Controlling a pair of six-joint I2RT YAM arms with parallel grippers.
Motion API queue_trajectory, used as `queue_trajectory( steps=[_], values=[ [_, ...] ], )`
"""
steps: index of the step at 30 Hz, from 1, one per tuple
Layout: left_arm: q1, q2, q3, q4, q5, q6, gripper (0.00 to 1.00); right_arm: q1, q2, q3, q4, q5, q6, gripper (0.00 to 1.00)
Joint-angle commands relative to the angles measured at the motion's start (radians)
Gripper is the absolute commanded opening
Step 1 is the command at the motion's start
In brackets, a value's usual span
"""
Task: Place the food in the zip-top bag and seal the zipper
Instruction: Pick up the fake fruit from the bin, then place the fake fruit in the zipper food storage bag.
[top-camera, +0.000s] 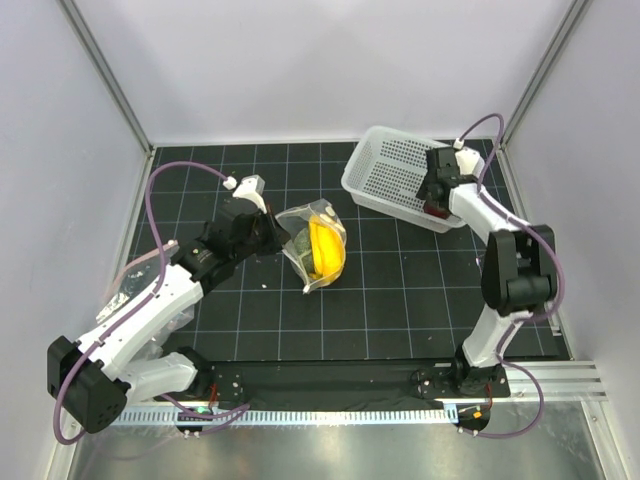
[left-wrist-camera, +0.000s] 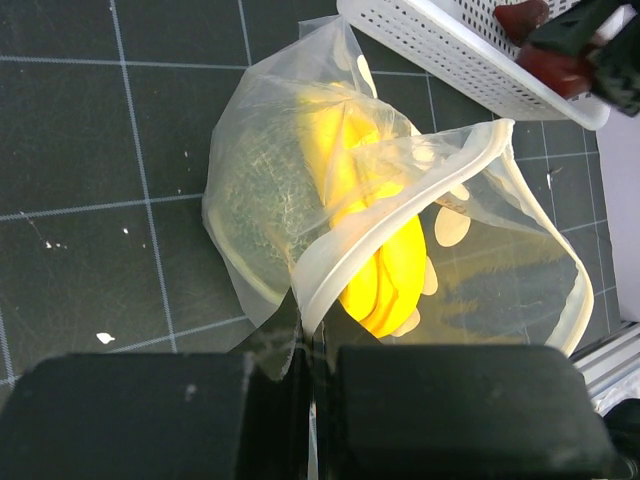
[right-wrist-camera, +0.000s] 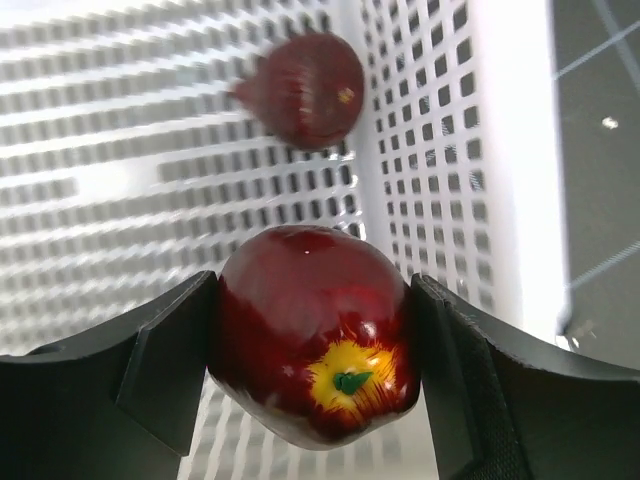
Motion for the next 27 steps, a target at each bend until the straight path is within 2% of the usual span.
queue_trajectory(
  steps=[1, 6, 11, 14, 16, 17, 18, 24, 27],
  values=[
    [0.006, -0.023, 0.000, 0.056, -0.006, -0.004, 0.00, 0.072, -0.202, -0.017, 0.088, 0.004, -0.030, 0.43],
    [0.004, -0.018, 0.000, 0.055, -0.006, -0.002, 0.00, 0.207, -0.374, -0.080, 0.122, 0.013, -0.058, 0.43],
    [0.004, -0.011, 0.003, 0.053, -0.006, 0.001, 0.00, 0.317, -0.604, -0.180, 0.151, -0.215, -0.093, 0.45],
    [0.006, -0.015, 0.001, 0.053, -0.006, 0.001, 0.00, 0.360, -0.754, -0.317, 0.241, -0.365, -0.101, 0.44],
    [0.004, -0.015, 0.003, 0.053, -0.011, 0.002, 0.00, 0.371, -0.819, -0.388, 0.376, -0.442, -0.093, 0.40],
    [0.004, -0.017, 0.003, 0.052, -0.009, 0.004, 0.00, 0.380, -0.859, -0.433, 0.413, -0.541, -0.096, 0.38],
    [0.004, -0.014, 0.003, 0.053, -0.009, 0.004, 0.00, 0.401, -0.874, -0.445, 0.482, -0.573, -0.104, 0.36],
    [0.004, 0.006, 0.015, 0.050, 0.011, 0.004, 0.00, 0.536, -0.923, -0.482, 0.590, -0.688, -0.208, 0.31],
    [0.004, 0.041, 0.040, 0.036, 0.067, 0.004, 0.00, 0.634, -0.925, -0.481, 0.602, -0.696, -0.284, 0.30]
  ],
)
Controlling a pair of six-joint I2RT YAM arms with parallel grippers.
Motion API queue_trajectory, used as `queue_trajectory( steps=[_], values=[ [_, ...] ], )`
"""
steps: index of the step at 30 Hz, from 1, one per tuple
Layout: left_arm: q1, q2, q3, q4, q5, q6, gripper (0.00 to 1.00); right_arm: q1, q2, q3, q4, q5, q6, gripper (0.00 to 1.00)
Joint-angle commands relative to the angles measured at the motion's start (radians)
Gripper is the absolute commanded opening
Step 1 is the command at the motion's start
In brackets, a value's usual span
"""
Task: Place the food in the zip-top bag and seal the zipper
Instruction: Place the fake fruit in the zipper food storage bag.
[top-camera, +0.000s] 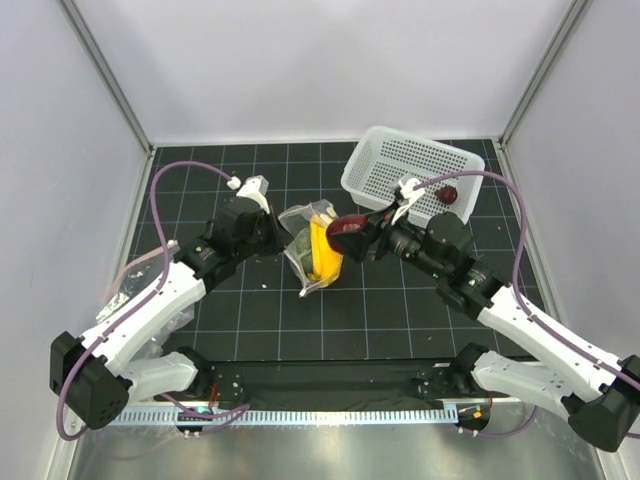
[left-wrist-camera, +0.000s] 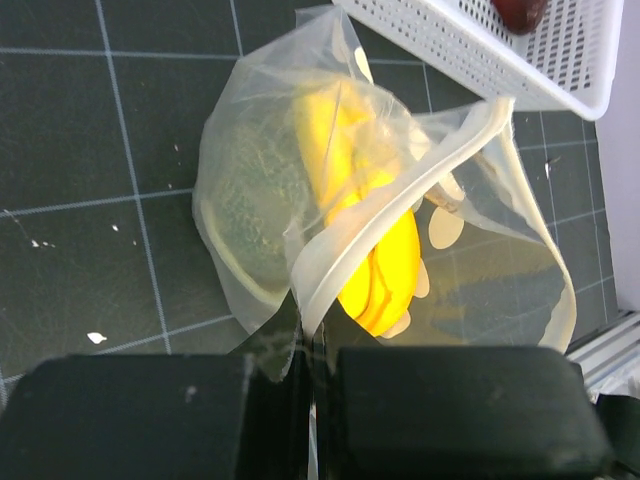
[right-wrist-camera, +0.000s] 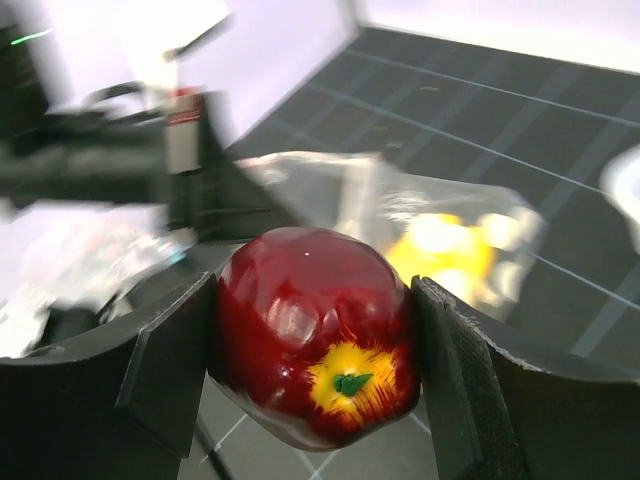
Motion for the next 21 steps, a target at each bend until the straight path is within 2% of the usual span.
queue_trajectory(
  steps=[1, 4, 8, 10, 14, 20, 21],
  values=[
    [0.004, 0.038, 0.045, 0.027, 0.063, 0.002, 0.00, 0.119, -0.023, 0.011, 0.121, -0.054, -0.129, 0.29],
    [0.004, 0.060, 0.054, 0.024, 0.119, -0.008, 0.00, 0.188, 0.020, 0.043, 0.076, 0.025, -0.179, 0.27],
    [0.004, 0.055, 0.057, 0.025, 0.159, -0.017, 0.00, 0.236, 0.091, 0.075, 0.069, 0.044, -0.196, 0.26],
    [0.004, 0.045, 0.057, 0.022, 0.168, -0.018, 0.00, 0.253, 0.138, 0.103, 0.055, 0.114, -0.195, 0.26],
    [0.004, 0.025, 0.055, 0.021, 0.172, -0.021, 0.00, 0.256, 0.234, 0.152, -0.011, 0.267, -0.175, 0.25],
    [0.004, 0.018, 0.054, 0.019, 0.185, -0.024, 0.00, 0.254, 0.351, 0.207, -0.040, 0.363, -0.138, 0.26],
    [0.004, 0.015, 0.054, 0.019, 0.182, -0.026, 0.00, 0.256, 0.374, 0.214, -0.040, 0.390, -0.124, 0.31]
  ],
)
